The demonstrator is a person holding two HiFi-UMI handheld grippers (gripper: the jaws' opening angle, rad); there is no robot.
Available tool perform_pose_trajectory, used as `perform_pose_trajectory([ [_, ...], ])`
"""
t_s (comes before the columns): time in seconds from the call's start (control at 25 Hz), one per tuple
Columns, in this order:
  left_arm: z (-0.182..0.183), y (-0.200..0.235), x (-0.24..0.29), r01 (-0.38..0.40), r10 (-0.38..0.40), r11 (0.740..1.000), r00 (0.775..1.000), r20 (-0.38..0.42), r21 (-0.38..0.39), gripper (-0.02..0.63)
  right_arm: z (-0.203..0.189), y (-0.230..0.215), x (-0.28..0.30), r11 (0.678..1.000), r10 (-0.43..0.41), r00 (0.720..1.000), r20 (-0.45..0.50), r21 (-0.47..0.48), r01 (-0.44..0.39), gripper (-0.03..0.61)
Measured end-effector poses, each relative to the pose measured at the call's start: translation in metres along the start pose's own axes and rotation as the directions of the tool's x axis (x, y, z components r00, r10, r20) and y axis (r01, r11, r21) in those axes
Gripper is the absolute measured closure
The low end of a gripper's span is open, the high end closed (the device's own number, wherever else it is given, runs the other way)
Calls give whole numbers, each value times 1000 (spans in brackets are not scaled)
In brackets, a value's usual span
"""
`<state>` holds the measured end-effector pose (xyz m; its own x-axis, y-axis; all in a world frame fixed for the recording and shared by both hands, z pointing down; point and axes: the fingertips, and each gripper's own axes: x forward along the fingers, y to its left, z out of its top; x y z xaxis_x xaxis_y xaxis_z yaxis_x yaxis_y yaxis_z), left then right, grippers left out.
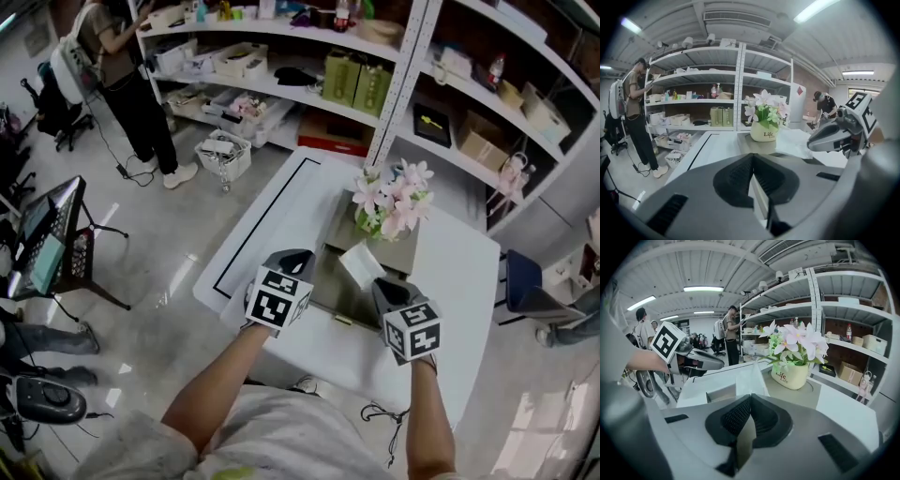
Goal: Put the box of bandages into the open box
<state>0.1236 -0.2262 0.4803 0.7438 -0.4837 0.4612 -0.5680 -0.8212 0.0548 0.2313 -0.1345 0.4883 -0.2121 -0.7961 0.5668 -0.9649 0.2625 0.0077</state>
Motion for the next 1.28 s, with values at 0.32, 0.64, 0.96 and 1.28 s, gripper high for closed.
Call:
perform_pose_trajectory([
  [0.32,0,-4,14,-54,54,998,999,-5,-23,611,-15,1,19,988,135,988,-74,-65,-140,572],
  [0.64,1,2,15,-108,108,993,994,-8,-43,611,-27,5,35,961,229,962,-150,-123,-248,572],
  [0.96,1,8,9,-146,146,987,989,-5,-61,611,-41,15,51,934,275,932,-236,-163,-317,572],
  [1.28,-4,7,5,-161,160,985,987,-19,-63,611,-54,17,54,928,273,913,-303,-167,-333,569],
])
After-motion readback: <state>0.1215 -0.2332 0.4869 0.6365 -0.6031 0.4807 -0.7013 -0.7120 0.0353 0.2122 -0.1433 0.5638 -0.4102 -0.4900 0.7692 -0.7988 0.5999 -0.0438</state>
